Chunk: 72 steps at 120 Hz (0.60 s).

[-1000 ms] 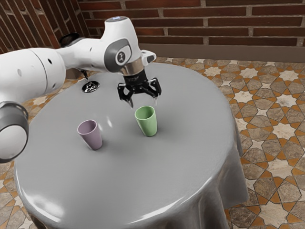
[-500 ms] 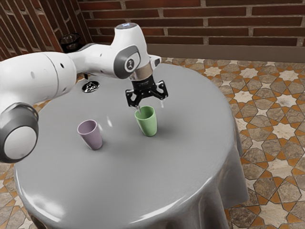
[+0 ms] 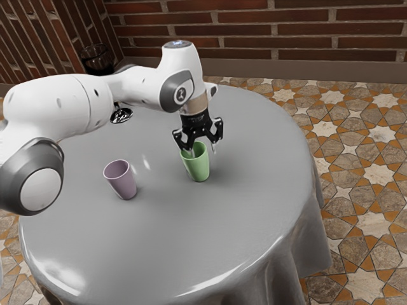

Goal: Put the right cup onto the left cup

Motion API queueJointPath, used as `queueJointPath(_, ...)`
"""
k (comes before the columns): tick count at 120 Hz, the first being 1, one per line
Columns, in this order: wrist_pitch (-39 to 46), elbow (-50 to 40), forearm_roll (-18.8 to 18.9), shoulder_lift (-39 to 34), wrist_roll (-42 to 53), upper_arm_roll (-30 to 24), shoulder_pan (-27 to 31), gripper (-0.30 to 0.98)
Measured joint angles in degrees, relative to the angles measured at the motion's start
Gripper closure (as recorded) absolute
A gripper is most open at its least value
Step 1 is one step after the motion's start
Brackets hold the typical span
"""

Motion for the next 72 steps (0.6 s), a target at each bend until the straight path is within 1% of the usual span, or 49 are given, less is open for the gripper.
queueJointPath(16, 0.31, -0.13, -0.05, 0.31, -0.98, 0.0, 0.13, 0.4)
queueJointPath(32, 0.48, -0.32, 0.01, 0.52, -1.7, -0.01, 0.37, 0.58)
queueJointPath(43, 0.55, -0.35, -0.03, 0.59, -2.13, -0.03, 0.55, 0.66)
queueJointPath(58, 0.59, -0.31, -0.07, 0.6, -2.61, -0.05, 0.59, 0.72)
queueJointPath(72, 0.57, -0.23, -0.08, 0.55, -2.97, -0.04, 0.52, 0.76)
